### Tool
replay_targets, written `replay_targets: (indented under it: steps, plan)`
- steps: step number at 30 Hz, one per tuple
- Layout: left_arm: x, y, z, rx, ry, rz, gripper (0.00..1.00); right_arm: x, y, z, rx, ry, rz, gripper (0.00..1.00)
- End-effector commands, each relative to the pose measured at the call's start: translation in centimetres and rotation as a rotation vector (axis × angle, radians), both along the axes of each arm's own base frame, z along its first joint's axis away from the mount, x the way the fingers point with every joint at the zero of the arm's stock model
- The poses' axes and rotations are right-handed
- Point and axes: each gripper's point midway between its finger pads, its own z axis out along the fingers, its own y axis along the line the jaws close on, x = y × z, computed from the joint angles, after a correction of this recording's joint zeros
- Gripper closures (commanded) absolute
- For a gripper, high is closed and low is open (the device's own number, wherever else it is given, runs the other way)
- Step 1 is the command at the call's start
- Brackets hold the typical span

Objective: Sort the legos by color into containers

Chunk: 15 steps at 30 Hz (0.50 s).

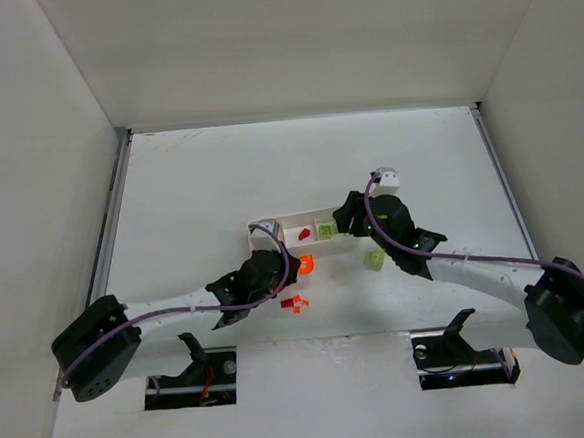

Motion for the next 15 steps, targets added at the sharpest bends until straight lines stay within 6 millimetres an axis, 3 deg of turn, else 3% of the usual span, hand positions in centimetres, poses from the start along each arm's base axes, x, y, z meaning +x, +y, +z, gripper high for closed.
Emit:
replay_targets:
  steps: [1,6,9,15]
  plan:
    - [-0.1,-1.6,4.0,-0.093,-0.061,-0.028,0.96,0.5,-0.2,3.0,0.067,-0.079,-0.023,0.39]
    - [0.4,-1.6,7.8,-0.172,-0.117,-0.021,0.96,0.6,-1.0,3.6,0.088,-0.096,-0.047,0.39]
    - [2.8,1.6,8.6,-0.162,-0.149,0.105,0.96,0.6,-1.3,3.6,0.092,-0.1,-0.057,0.41]
    - [6.5,7.4,7.7,-0.123,-0.144,0.301,0.96,0.6,-1.8,3.2,0.084,-0.098,-0.078,0.42]
